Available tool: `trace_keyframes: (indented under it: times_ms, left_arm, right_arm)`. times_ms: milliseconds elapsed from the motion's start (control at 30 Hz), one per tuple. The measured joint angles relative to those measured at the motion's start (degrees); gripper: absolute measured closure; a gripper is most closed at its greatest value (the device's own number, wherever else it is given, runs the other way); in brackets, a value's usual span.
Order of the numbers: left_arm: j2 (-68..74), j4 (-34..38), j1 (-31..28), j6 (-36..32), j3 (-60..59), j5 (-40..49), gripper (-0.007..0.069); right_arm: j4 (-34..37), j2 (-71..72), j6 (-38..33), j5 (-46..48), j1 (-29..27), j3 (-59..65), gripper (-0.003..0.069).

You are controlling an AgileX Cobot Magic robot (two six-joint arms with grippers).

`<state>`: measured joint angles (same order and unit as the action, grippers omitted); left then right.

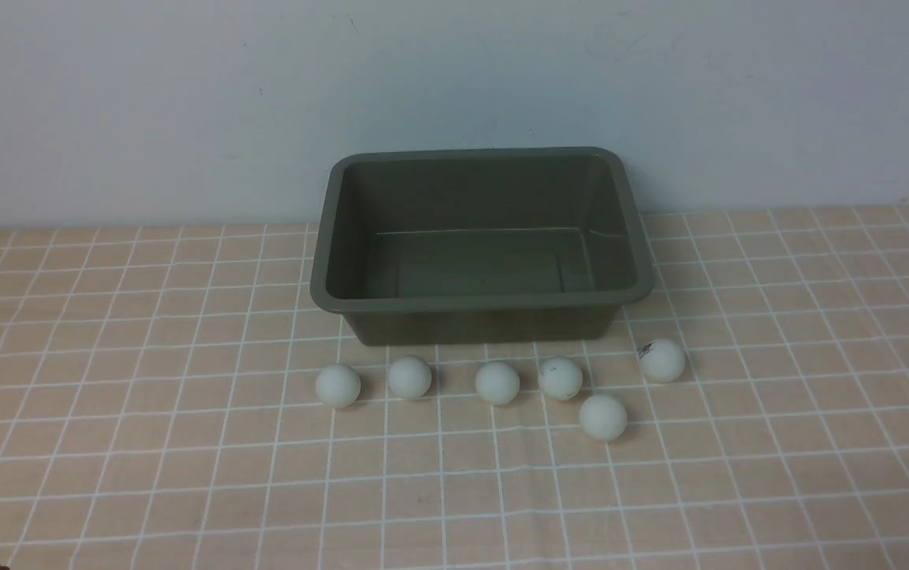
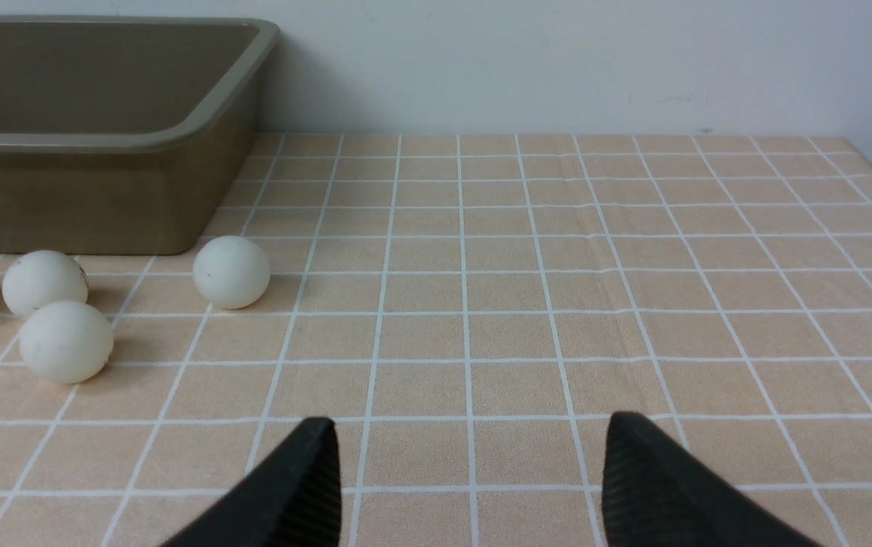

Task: Put the table tennis balls into the box on the light coffee tablecloth.
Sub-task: 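Reach for and grasp a ping pong ball on the table beside the basket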

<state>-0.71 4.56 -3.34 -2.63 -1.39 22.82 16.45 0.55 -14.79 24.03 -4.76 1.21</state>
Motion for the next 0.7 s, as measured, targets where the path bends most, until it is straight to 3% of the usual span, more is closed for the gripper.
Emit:
trace_keyframes:
  times_ms: [267, 467, 700]
  left_arm:
    - [0.0, 0.0, 0.0, 0.0, 0.0, 0.0, 0.0463]
    - [0.0, 0.0, 0.0, 0.0, 0.0, 0.0, 0.0463]
    - [0.0, 0.0, 0.0, 0.0, 0.0, 0.0, 0.0463]
  right_arm:
    - [2.0, 0.0, 0.1, 4.8, 0.0, -2.2, 0.0231]
    - [3.4, 0.0, 0.1, 9.8, 0.0, -15.1, 0.0231]
    - [7.6, 0.0, 0.1, 9.6, 0.0, -18.9, 0.0231]
